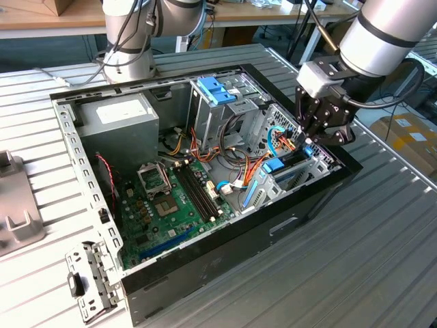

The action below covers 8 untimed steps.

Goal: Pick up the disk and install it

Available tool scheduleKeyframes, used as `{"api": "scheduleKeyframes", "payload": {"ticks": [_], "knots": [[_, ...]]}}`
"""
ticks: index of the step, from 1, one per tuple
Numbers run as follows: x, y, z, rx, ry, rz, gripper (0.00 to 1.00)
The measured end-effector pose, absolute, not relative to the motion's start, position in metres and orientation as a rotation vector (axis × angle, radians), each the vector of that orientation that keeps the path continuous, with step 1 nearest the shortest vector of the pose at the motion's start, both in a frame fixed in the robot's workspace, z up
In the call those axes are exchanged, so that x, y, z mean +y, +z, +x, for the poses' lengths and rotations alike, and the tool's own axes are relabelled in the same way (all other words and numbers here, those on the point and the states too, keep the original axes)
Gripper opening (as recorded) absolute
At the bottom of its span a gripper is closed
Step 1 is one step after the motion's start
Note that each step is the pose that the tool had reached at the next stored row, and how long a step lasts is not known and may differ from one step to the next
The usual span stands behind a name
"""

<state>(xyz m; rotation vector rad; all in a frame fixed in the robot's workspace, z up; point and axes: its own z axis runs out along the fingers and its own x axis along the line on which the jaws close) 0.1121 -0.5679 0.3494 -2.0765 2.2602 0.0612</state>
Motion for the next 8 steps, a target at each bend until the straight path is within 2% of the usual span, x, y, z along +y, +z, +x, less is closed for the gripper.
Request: {"api": "scheduleKeyframes", "payload": {"ticks": [8], "knots": [[-0.568,0.3417,0.1159,2.268,0.075,-2.082,0.11]]}}
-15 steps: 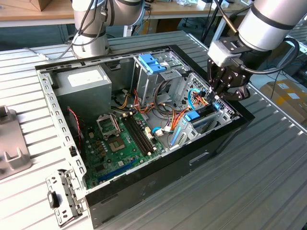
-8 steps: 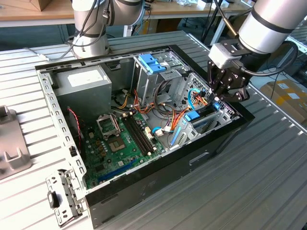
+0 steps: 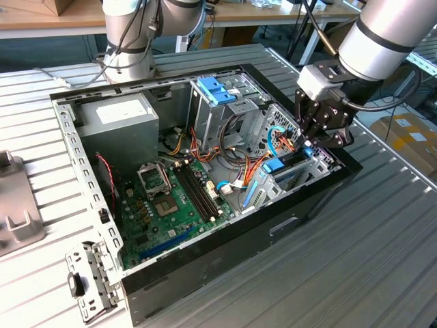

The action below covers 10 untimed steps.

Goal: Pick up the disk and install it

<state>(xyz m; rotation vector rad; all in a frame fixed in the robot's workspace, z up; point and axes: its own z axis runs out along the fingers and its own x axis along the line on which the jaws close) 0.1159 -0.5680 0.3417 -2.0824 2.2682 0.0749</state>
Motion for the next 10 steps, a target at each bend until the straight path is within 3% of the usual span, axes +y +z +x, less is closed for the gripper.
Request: {"api": "scheduleKeyframes", "payload": {"ticks": [6,10], "knots": [[-0.568,0.366,0.144,2.268,0.076,-2.083,0.11],[-0.568,0.366,0.144,2.268,0.076,-2.082,0.11]]}}
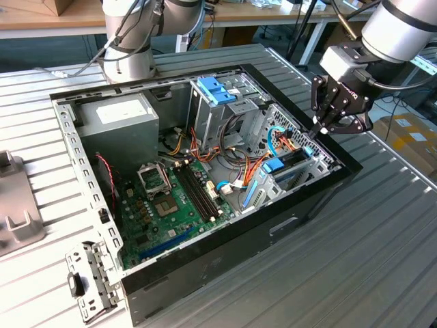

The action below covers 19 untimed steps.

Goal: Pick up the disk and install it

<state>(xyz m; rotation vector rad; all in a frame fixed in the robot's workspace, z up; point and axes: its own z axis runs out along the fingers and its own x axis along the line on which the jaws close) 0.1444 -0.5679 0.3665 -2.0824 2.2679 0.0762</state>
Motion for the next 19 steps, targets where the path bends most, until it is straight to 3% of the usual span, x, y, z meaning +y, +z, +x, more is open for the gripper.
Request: {"api": "scheduleKeyframes", "payload": {"ticks": [11,16,18,19], "knots": [[-0.568,0.3665,0.1444,2.268,0.076,-2.082,0.11],[-0.568,0.3665,0.1444,2.268,0.077,-2.082,0.42],[-0.568,0.3665,0.1444,2.268,0.077,-2.082,0.42],[-0.5679,0.3665,0.1444,2.268,0.077,-2.082,0.48]]}}
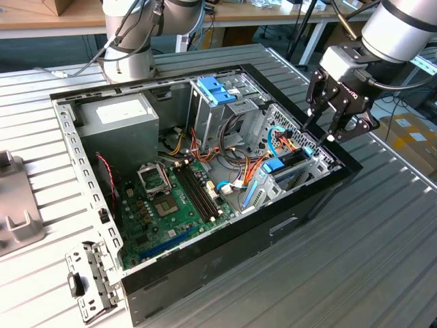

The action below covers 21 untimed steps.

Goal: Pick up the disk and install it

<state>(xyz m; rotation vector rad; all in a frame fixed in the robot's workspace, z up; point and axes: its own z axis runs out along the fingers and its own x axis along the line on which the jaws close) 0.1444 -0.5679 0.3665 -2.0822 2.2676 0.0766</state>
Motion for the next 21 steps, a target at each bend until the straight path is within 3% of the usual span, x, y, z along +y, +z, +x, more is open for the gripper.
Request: {"api": "scheduleKeyframes", "payload": {"ticks": [21], "knots": [[-0.566,0.375,0.133,2.267,0.075,-2.082,0.48]]}}
